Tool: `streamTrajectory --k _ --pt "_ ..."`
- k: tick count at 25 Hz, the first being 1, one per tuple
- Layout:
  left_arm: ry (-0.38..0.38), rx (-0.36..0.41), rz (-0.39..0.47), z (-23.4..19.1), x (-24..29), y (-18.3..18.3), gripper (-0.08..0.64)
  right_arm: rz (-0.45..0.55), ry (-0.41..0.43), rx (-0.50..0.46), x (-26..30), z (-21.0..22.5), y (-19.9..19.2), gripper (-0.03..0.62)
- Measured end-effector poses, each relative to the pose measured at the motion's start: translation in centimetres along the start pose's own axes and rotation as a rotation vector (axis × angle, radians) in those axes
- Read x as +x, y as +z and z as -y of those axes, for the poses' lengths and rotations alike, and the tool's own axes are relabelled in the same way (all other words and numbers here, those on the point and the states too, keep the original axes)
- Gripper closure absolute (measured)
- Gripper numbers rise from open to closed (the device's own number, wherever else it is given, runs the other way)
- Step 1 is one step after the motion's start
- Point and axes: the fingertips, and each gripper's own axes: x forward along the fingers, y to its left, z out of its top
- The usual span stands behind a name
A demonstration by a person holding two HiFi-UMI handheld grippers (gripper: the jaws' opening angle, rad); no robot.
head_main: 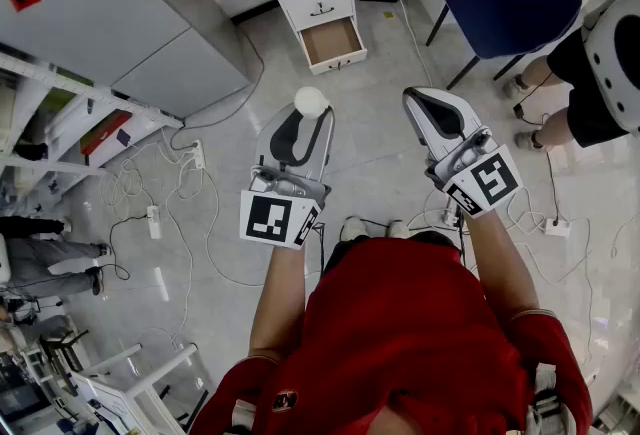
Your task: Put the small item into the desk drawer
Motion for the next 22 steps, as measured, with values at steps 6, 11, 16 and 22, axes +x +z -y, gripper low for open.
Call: streamTrajectory --k 6,11,16,22 --pt "-0.009 -0.002 -0.007 -1.3 -0.4 -0.9 0.433 0.019 -0.002 0.016 1.1 -0.5 -0.3 0.581" --pt "-0.014 -0.006 0.000 -3.6 -1.3 -1.6 0.432 -0.007 -0.013 0.001 2.7 -1.4 -1.1 0.581" --pt "-0.027 -0.014 0.010 -6.2 -1.9 -2.1 0.433 -0.024 -0.035 -0.011 4.0 -2.5 -1.2 0.581" --pt "-0.031 -0.029 0.003 -8.2 -1.1 -2.9 0.432 -0.036 -0.043 -0.034 5.2 -1.8 -1.4 0.581"
